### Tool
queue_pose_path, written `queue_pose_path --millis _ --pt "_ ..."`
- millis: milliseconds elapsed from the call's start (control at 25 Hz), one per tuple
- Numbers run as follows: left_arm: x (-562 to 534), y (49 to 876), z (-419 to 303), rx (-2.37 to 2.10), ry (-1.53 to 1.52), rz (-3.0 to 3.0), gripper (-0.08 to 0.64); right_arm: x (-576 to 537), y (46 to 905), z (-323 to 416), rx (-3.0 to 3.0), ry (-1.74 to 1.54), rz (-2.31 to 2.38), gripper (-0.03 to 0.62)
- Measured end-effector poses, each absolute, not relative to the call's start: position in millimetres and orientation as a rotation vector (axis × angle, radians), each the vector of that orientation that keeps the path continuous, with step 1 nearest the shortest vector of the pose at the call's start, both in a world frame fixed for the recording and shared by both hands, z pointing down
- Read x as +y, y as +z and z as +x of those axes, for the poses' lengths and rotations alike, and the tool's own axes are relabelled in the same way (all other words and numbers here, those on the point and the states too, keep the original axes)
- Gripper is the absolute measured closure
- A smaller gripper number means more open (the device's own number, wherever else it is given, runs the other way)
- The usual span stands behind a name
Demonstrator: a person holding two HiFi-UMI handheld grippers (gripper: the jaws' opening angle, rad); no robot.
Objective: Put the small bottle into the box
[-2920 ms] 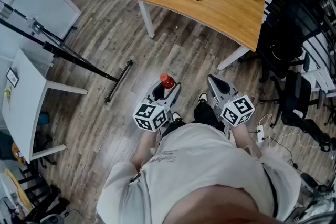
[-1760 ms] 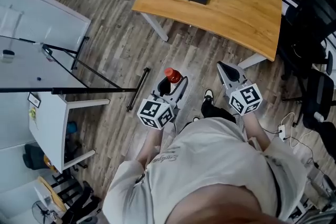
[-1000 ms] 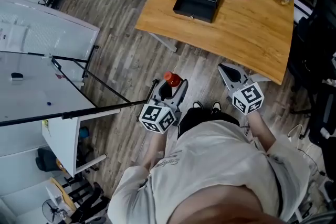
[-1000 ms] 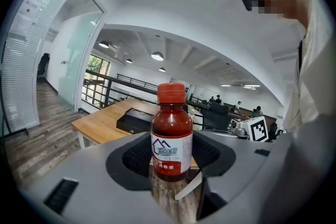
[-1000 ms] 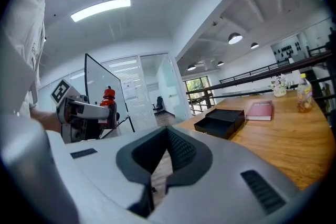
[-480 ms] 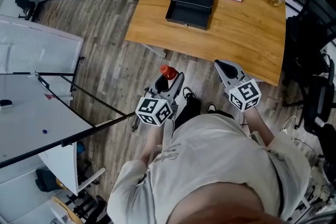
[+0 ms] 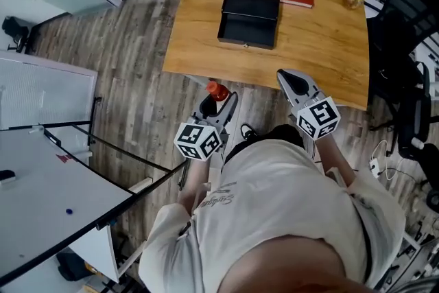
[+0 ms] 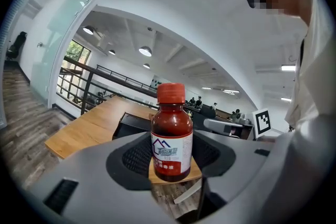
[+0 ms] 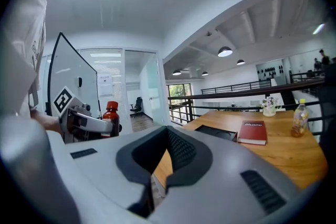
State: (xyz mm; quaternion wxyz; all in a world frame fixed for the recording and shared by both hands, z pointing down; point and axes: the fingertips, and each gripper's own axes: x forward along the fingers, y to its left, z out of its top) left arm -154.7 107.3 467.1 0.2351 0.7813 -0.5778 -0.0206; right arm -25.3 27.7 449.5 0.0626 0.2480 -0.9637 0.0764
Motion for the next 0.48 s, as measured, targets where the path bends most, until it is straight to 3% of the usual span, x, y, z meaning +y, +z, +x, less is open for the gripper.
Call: queue_pose_path --millis 480 --pt "57.3 496.7 -179.0 -1.466 -0.013 2.127 0.334 -5.1 480.8 -43.5 -2.811 0.305 0.830 0.597"
